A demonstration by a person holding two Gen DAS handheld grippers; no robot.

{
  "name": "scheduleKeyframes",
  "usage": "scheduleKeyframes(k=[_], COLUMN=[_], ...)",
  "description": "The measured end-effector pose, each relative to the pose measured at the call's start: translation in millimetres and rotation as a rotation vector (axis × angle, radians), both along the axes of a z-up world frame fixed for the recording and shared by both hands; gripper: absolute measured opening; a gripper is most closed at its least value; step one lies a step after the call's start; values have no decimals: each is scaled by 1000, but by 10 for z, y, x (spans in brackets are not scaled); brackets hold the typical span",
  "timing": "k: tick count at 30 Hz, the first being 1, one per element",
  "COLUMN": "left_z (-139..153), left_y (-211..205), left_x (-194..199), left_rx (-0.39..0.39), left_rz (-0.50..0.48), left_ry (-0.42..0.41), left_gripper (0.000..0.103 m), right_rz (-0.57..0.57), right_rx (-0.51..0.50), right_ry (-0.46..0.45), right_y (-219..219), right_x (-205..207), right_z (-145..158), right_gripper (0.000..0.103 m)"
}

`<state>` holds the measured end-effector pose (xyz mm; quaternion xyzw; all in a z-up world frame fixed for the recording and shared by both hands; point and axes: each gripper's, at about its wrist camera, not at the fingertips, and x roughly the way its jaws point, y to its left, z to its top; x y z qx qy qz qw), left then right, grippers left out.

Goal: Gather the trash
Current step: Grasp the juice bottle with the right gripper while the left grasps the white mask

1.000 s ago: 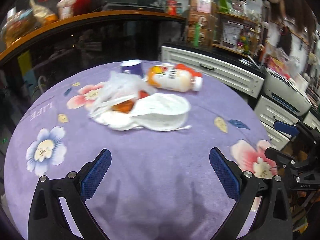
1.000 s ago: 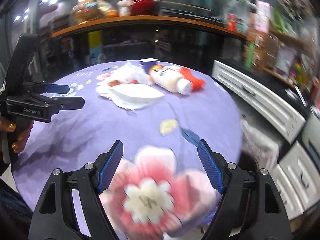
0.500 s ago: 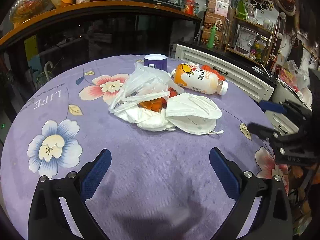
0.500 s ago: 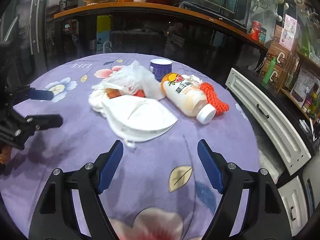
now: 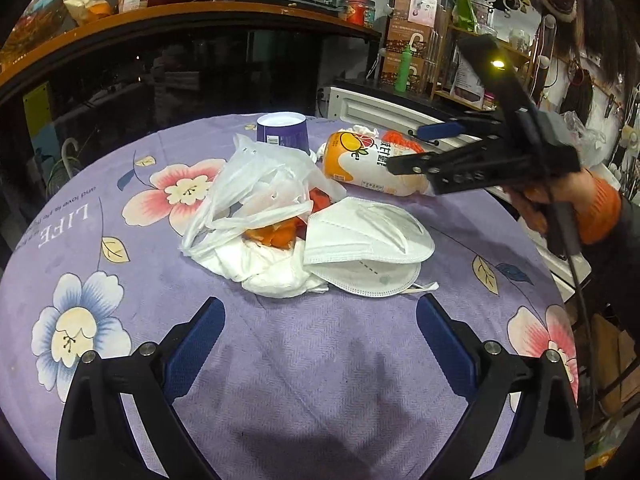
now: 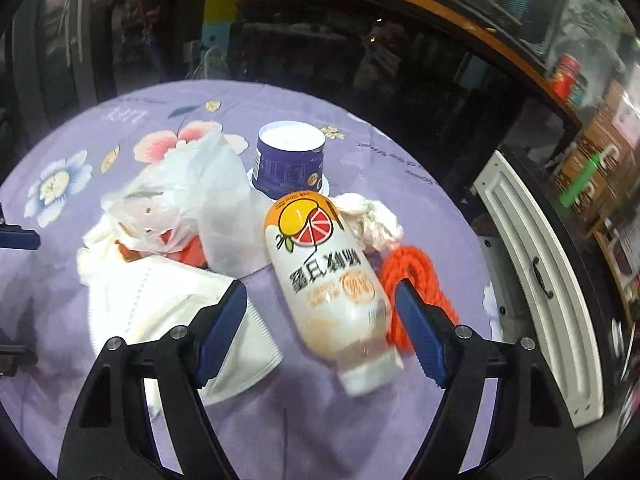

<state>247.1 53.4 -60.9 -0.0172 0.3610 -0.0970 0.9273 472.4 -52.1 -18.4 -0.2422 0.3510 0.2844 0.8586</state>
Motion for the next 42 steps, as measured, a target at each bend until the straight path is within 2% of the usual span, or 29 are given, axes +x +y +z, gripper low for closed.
scheduleKeyframes(k=[4,6,7,13,19,24,30,33,39,41,42], left_z=[-52,-66,-71,-118,-123,-111,-160,-221,-234,-219,-210], left_y=[13,7,3,-54,-157,-327,-589,-689,-800,-813,-813], left_x=[-5,-8,-8,-1,23,126,339,439,519,528,524], left_rx=[-18,-34,-40,-27,64,179,340,395,423,429,422], left_rz=[-18,-27,-32,-49,-49,-82,-119,-129,-131,-118,-116], left_ry=[8,11,12,17,14,-8,-27,-22,-29,-37,-38], left_gripper=[95,95,95,95,71,64,56,53,34,19,17], right_rz=[68,84,89,102,81,66,35,10,-33,-52,-58], right_rx=[-103,-164,-186,-238,-157,-52,39,86,174,210,221], right_ry=[64,60,62,64,66,57,56,61,51,45,44], right_y=[179,263,300,407,294,39,-309,-475,-797,-913,-961], right_x=[251,325,356,396,228,-72,-367,-480,-748,-853,-872], right_z=[-146,-234,-284,-446,-327,-90,23,63,118,119,120], right_gripper=[76,74,70,62,61,61,62,61,62,62,62])
